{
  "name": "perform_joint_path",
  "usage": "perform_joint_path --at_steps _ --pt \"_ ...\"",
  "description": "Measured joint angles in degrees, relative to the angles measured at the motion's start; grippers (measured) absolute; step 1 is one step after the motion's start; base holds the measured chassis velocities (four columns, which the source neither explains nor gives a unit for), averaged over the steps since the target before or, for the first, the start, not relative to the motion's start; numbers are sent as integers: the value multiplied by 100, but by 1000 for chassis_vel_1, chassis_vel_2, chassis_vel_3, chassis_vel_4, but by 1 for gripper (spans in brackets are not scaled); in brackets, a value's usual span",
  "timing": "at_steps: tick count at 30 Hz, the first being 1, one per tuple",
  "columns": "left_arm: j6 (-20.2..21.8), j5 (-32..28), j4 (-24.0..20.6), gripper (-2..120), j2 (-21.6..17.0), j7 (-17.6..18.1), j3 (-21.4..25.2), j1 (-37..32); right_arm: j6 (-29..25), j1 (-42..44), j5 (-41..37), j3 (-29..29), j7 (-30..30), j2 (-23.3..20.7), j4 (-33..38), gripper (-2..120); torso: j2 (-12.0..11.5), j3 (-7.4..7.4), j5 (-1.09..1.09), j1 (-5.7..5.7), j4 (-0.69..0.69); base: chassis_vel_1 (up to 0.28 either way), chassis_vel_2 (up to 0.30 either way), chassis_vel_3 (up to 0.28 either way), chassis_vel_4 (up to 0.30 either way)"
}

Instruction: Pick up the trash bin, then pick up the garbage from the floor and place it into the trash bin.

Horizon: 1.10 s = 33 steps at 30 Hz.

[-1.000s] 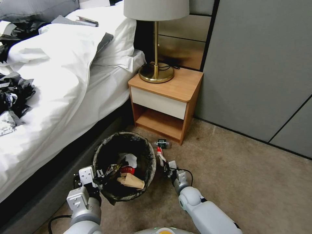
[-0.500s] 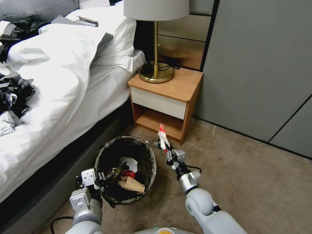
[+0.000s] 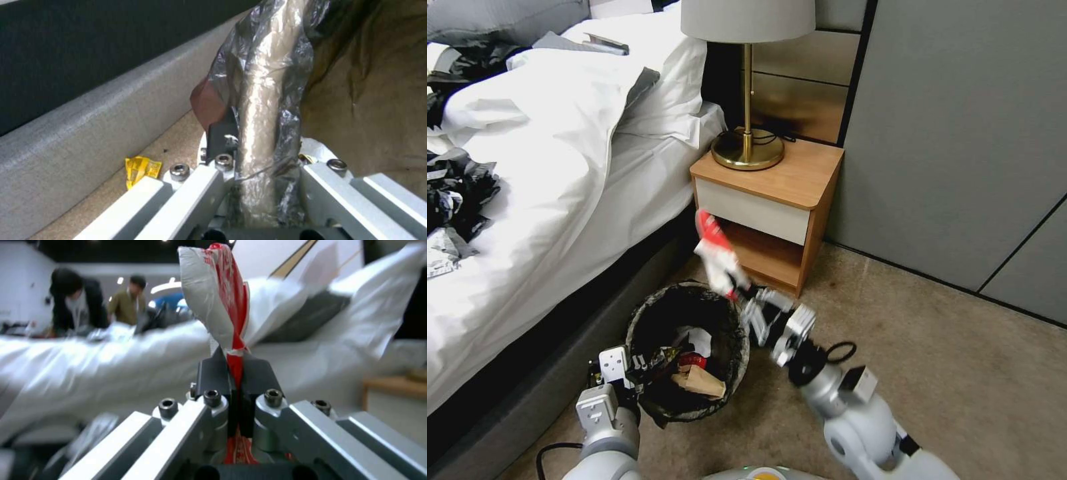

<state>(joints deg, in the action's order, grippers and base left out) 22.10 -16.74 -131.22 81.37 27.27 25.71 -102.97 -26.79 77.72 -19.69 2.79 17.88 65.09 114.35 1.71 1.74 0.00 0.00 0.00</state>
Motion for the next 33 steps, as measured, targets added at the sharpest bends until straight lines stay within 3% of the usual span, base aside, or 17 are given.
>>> perform_joint_path --at_steps 6,18,22,23,29,31,33 --pt "28 -36 -20 0 -17 2 -16 24 -220 265 415 246 121 -212 -549 0 0 0 0 0 0 0 0 0 0" --pt "41 -42 -203 0 -27 5 -34 -59 -332 96 471 191 114 116 -1503 0 0 0 0 0 0 0 0 0 0" --pt "41 -39 -237 0 -27 6 -34 -93 -332 71 478 173 99 156 -1581 12 0 0 0 0 0 0 0 0 0" --pt "41 -34 -248 0 -27 6 -34 -114 -327 70 479 168 88 148 -1575 21 0 0 0 0 0 0 0 0 0" --pt "39 -14 -262 0 -14 8 -39 -130 -312 86 495 166 76 137 -1508 36 0 0 0 0 0 0 0 0 0" --pt "38 2 -264 0 -2 8 -54 -134 -306 100 529 159 72 145 -1472 49 0 0 -1 0 0 0 0 0 0" --pt "37 10 -264 0 -1 8 -56 -142 -305 111 553 151 66 149 -1441 53 0 0 0 0 0 0 0 0 0"
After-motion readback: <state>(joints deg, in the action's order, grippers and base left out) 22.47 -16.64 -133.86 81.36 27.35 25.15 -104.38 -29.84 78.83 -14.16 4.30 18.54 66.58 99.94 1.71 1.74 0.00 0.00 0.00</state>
